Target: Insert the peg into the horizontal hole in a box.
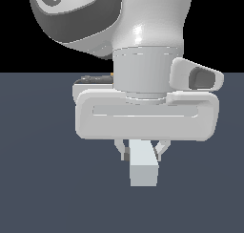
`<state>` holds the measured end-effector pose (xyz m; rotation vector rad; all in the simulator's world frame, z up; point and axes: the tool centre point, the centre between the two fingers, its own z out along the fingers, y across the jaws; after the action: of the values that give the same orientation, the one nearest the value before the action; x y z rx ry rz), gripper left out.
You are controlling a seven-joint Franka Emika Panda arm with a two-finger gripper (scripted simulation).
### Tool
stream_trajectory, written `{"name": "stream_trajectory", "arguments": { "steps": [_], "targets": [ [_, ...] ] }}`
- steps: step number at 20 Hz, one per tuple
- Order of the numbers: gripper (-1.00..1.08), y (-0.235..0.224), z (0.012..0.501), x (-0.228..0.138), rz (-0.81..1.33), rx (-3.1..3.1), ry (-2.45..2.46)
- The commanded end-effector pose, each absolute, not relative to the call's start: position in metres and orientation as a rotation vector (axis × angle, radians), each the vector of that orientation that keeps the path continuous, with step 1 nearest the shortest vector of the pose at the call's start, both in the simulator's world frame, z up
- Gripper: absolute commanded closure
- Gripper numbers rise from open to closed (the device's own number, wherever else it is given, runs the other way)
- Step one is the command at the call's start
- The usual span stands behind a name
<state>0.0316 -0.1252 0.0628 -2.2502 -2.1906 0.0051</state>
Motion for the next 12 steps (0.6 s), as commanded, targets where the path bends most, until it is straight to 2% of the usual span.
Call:
{"name": "stream_trajectory", "arguments": {
  "steps": [1,7,12],
  "targets": [
    [1.08,-0.087,0.078,0.047,0.003,-2.206,-2.239],
    [1.08,-0.001,0.107,0.076,0.002,-2.104,-2.335],
    [1.08,0.042,0.122,0.088,0.001,-2.05,-2.382]
  ]
}}
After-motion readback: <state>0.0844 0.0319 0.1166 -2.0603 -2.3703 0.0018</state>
